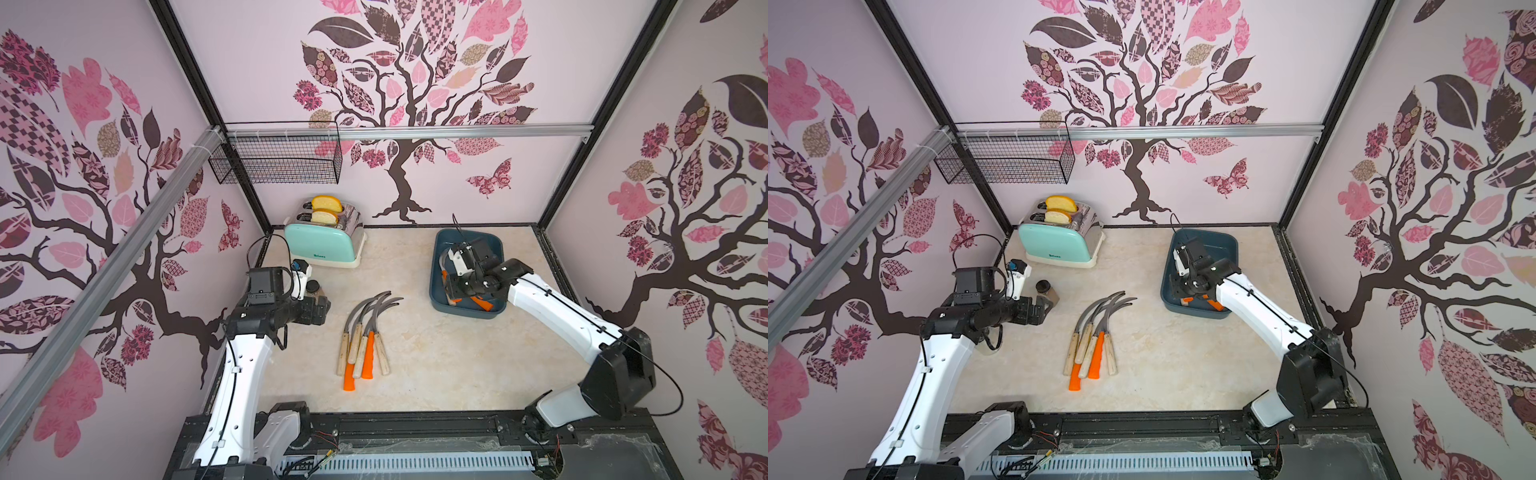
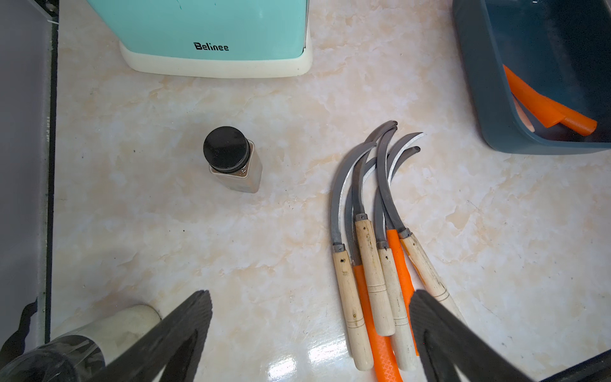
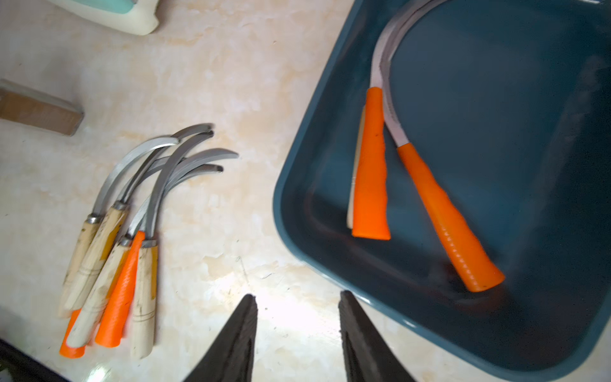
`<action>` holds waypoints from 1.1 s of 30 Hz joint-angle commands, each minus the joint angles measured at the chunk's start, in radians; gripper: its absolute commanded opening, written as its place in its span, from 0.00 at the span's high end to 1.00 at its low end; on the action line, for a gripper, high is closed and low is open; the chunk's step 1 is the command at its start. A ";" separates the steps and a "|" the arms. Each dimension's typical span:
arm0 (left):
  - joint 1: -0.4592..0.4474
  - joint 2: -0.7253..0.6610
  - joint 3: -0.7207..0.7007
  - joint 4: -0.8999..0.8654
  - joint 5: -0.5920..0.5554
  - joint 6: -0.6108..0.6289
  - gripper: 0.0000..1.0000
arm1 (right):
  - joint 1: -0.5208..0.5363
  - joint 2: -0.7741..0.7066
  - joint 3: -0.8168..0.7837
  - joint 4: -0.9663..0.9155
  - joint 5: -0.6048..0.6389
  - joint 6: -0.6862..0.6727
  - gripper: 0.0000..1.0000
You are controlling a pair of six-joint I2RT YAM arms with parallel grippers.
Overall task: Put small sickles into storage boxes
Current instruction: Pick up the sickle at the center of the board.
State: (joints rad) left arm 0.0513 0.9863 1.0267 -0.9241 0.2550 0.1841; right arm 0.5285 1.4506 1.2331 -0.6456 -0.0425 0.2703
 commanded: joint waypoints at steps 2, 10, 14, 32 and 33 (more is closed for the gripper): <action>-0.005 -0.006 0.007 0.023 -0.017 -0.005 0.02 | 0.048 -0.093 -0.075 0.047 -0.028 0.075 0.56; -0.005 -0.008 0.005 0.029 -0.017 -0.018 0.03 | 0.160 -0.161 -0.163 0.059 -0.011 0.141 0.58; -0.004 -0.007 0.007 0.030 -0.013 -0.022 0.05 | 0.209 -0.160 -0.181 0.066 0.004 0.166 0.60; -0.004 0.000 0.010 0.025 -0.019 -0.003 0.07 | 0.414 -0.053 -0.172 0.158 0.036 0.256 0.55; -0.005 -0.001 0.010 0.025 -0.019 -0.003 0.07 | 0.424 -0.046 -0.172 0.166 0.036 0.261 0.55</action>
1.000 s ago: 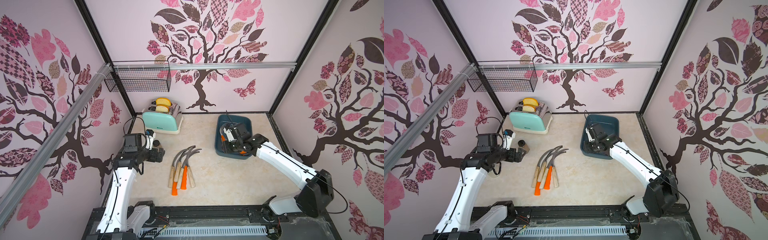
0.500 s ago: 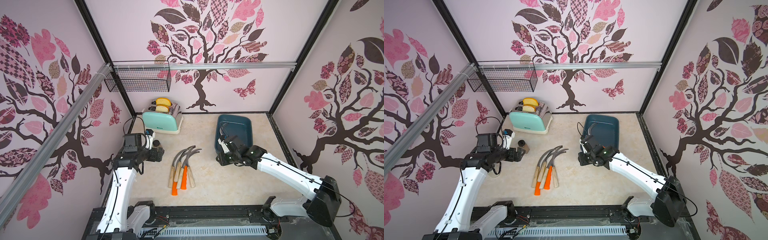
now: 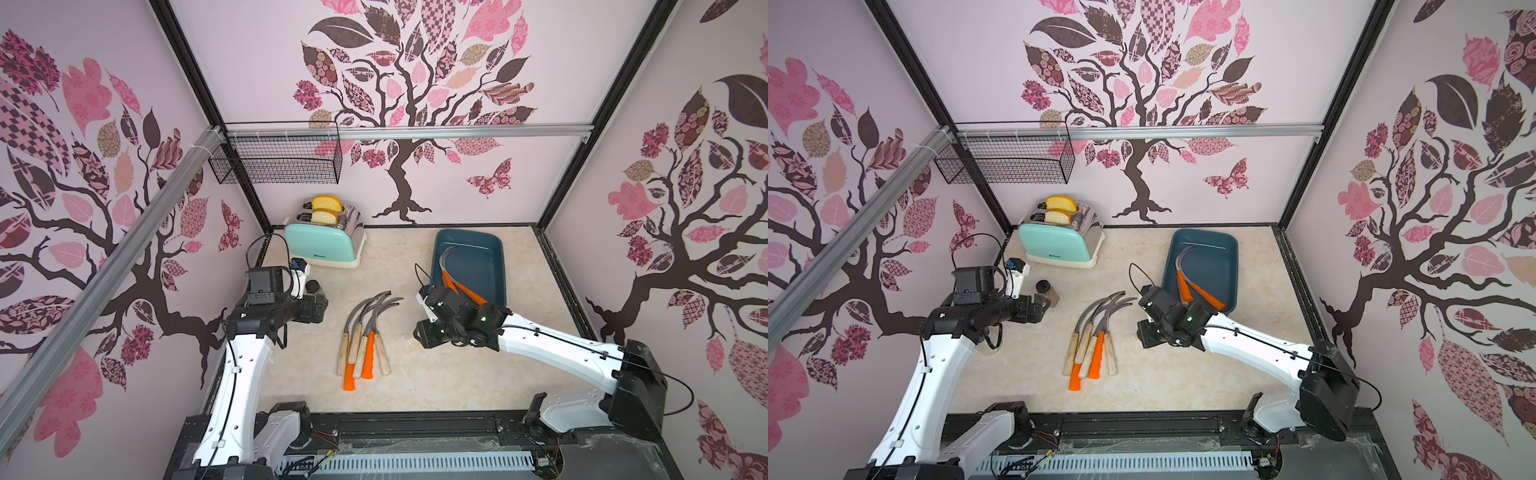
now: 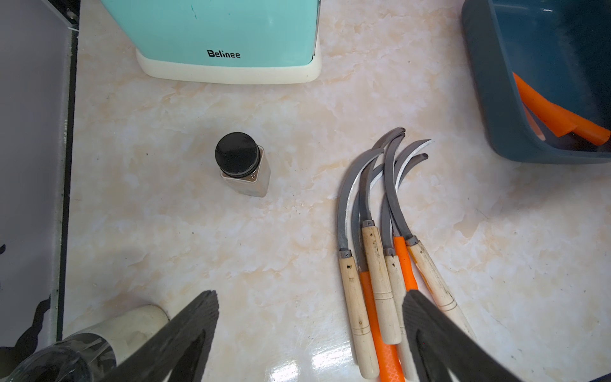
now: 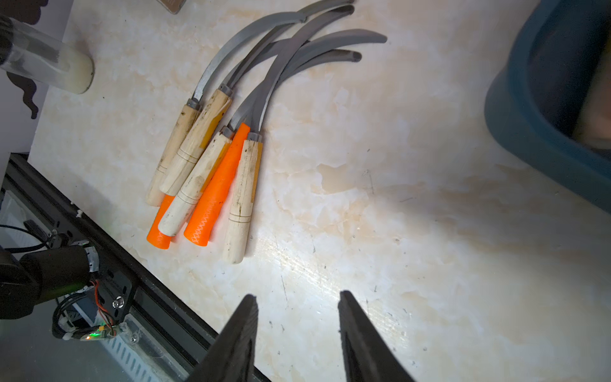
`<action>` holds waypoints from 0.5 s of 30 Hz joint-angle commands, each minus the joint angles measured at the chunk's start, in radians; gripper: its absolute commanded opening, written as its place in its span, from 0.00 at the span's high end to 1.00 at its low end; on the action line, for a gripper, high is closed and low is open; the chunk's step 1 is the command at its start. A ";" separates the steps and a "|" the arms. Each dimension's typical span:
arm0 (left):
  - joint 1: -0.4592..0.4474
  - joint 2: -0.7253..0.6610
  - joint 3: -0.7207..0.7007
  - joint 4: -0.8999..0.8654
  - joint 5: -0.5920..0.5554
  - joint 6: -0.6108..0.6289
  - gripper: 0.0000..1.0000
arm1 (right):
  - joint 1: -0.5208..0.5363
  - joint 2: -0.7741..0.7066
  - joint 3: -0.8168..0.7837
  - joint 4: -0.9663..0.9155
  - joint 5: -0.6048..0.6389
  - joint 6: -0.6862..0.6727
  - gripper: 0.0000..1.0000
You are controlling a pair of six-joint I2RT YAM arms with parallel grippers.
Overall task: Put small sickles into storage boxes
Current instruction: Pick up the sickle at the center of the board.
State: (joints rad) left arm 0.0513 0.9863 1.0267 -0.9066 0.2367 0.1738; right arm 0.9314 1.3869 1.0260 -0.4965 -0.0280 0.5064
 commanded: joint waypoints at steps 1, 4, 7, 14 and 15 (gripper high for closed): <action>-0.004 -0.002 0.010 0.008 0.000 0.007 0.07 | 0.029 0.024 0.035 0.022 0.021 0.027 0.55; -0.005 -0.004 0.012 0.010 0.004 0.009 0.07 | 0.054 0.041 0.033 0.036 0.031 0.042 0.53; -0.005 -0.005 0.013 0.010 0.005 0.009 0.06 | 0.078 0.055 0.033 0.048 0.041 0.055 0.49; -0.005 -0.024 0.010 0.003 -0.005 0.014 0.03 | 0.118 0.065 0.031 0.069 0.065 0.074 0.40; -0.004 -0.026 0.013 0.001 -0.011 0.016 0.03 | 0.122 0.066 0.025 0.075 0.064 0.079 0.40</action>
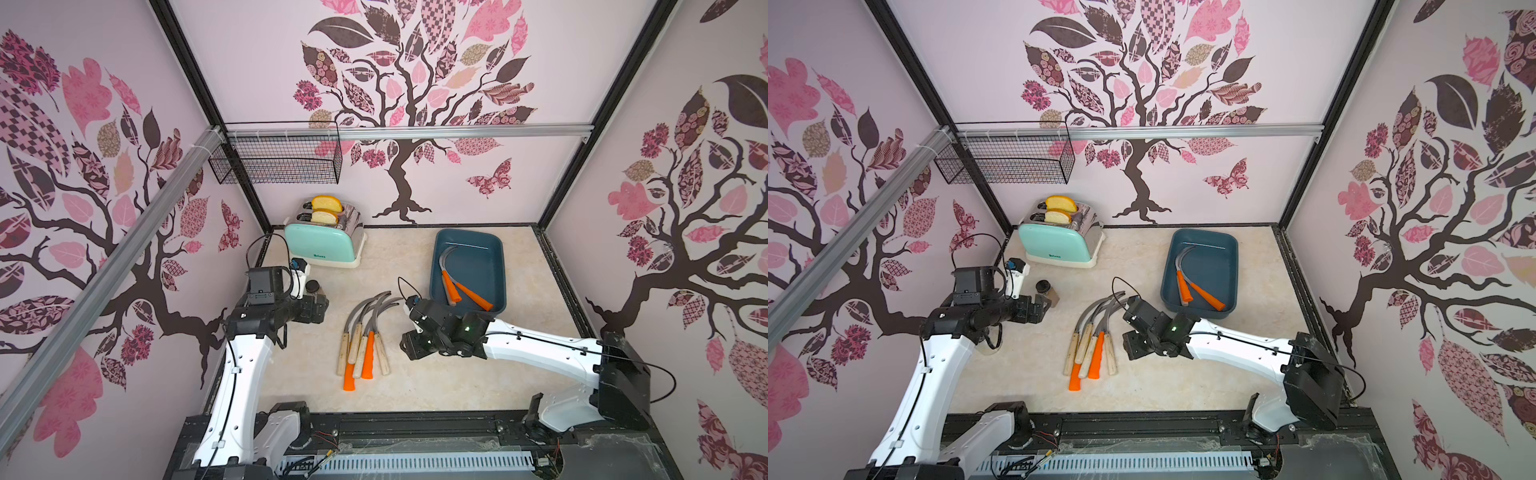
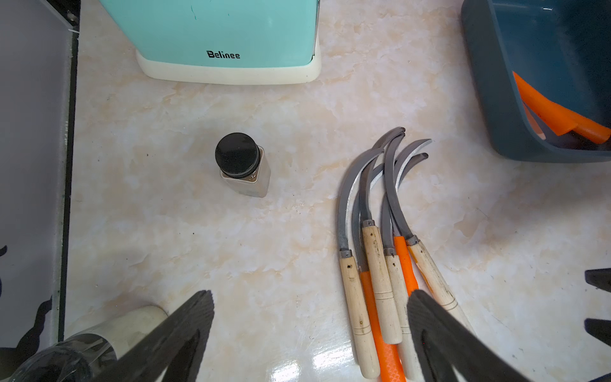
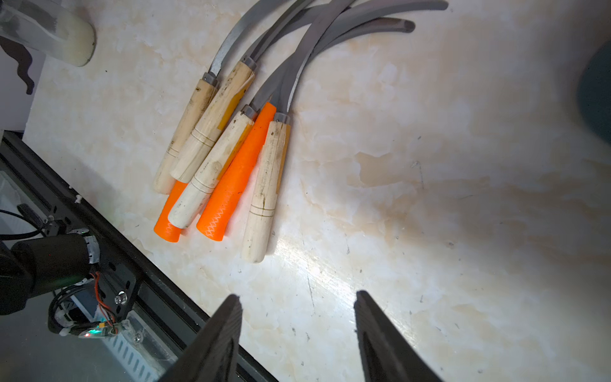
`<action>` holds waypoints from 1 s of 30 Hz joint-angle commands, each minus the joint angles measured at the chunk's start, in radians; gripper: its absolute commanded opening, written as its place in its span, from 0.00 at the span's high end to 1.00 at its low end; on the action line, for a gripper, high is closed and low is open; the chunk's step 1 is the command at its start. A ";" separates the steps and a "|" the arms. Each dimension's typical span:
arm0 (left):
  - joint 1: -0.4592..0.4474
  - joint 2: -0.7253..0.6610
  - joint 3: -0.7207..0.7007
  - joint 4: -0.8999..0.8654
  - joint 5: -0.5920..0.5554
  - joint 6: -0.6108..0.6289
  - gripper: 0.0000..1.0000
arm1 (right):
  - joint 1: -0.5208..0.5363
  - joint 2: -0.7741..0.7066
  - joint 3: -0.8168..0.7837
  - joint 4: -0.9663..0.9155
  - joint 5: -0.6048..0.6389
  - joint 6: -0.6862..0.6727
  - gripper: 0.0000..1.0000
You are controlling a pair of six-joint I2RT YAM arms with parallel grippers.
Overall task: Put small sickles into storage boxes
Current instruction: Pick up the sickle at the center of the board.
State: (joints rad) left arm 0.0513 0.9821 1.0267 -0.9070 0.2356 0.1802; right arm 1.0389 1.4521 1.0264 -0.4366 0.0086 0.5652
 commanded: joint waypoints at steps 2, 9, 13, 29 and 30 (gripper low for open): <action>-0.005 -0.031 0.009 -0.005 -0.022 0.018 0.02 | 0.021 0.001 0.014 0.027 0.023 0.023 0.39; -0.005 -0.046 -0.014 0.005 -0.053 0.024 0.02 | 0.039 0.013 0.018 0.030 0.046 0.027 0.39; -0.004 -0.032 -0.011 0.007 -0.040 0.024 0.02 | 0.063 0.044 0.033 0.015 0.065 0.027 0.40; -0.004 -0.012 -0.016 -0.049 0.077 0.068 0.02 | 0.144 0.181 0.146 -0.034 0.173 0.033 0.45; -0.005 -0.015 -0.018 -0.048 0.069 0.070 0.02 | 0.143 0.175 0.145 -0.034 0.189 0.031 0.45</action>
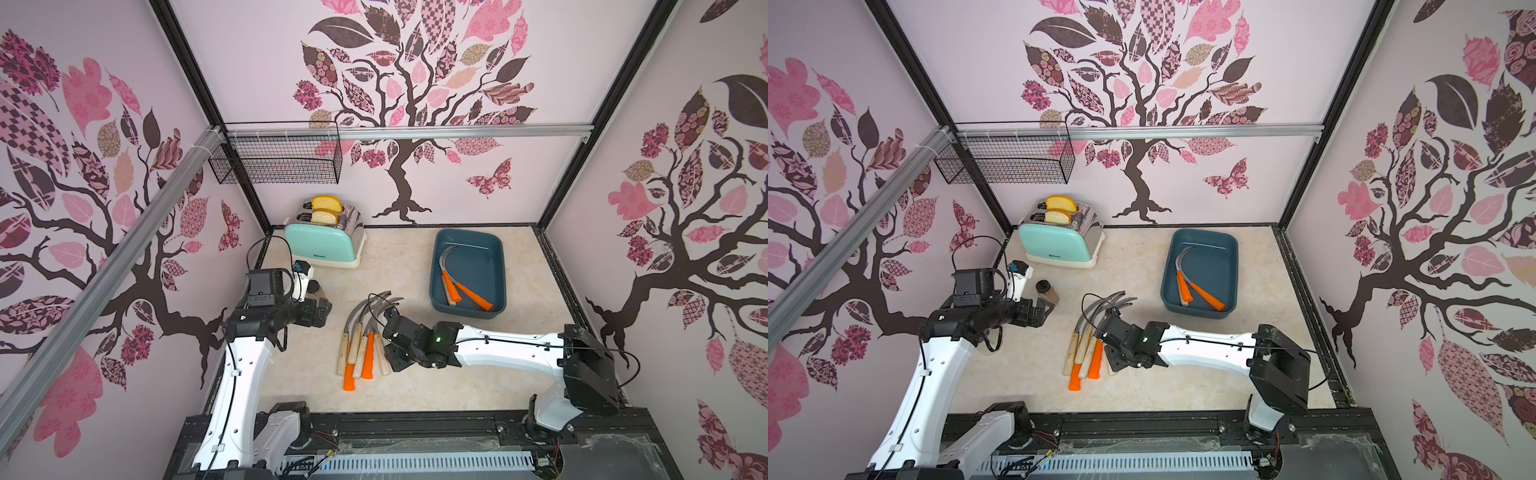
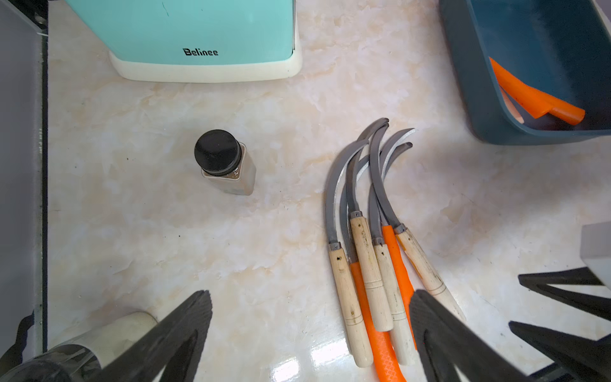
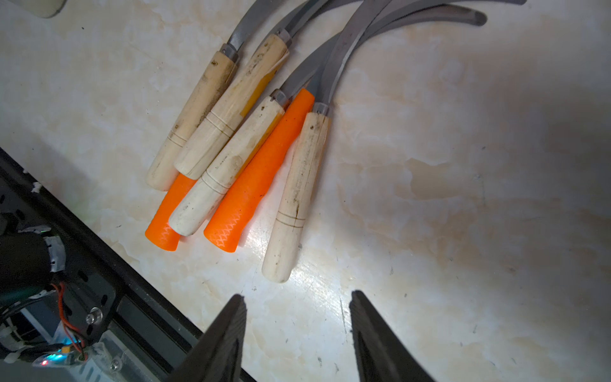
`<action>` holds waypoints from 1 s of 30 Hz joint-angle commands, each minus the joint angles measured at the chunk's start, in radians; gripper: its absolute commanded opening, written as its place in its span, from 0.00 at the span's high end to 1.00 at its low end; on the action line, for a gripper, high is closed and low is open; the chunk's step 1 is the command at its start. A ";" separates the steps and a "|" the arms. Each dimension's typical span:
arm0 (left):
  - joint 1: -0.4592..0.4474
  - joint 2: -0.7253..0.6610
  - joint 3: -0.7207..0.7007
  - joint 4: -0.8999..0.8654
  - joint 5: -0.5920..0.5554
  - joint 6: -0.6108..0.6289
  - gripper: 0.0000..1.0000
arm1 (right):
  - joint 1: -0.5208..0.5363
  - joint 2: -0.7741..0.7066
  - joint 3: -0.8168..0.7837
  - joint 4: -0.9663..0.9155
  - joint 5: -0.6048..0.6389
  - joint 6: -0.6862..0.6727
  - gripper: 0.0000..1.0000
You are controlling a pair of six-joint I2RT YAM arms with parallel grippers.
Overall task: Put small sickles into storage boxes
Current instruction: Pick up the sickle at the center of the board.
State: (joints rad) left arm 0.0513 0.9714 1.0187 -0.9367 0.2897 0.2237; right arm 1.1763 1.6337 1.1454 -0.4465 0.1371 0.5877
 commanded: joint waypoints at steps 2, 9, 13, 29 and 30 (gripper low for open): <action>-0.005 -0.008 -0.015 -0.015 0.008 0.029 0.02 | 0.006 -0.019 0.030 -0.035 0.082 -0.007 0.44; -0.005 0.016 -0.008 -0.021 0.025 0.034 0.02 | -0.013 -0.059 0.043 -0.098 0.138 -0.035 0.43; -0.005 0.039 0.015 -0.019 0.043 0.034 0.02 | -0.030 -0.092 0.018 -0.085 0.114 -0.022 0.43; -0.005 0.048 0.025 -0.010 0.027 0.049 0.02 | -0.054 -0.054 0.075 -0.088 0.017 -0.032 0.44; -0.005 0.046 0.022 -0.010 0.025 0.049 0.02 | -0.053 -0.042 0.074 -0.084 0.007 -0.031 0.44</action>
State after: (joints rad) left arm 0.0513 1.0344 1.0454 -0.9562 0.3176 0.2562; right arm 1.1240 1.5585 1.1919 -0.5251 0.1837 0.5571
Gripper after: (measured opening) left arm 0.978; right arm 0.560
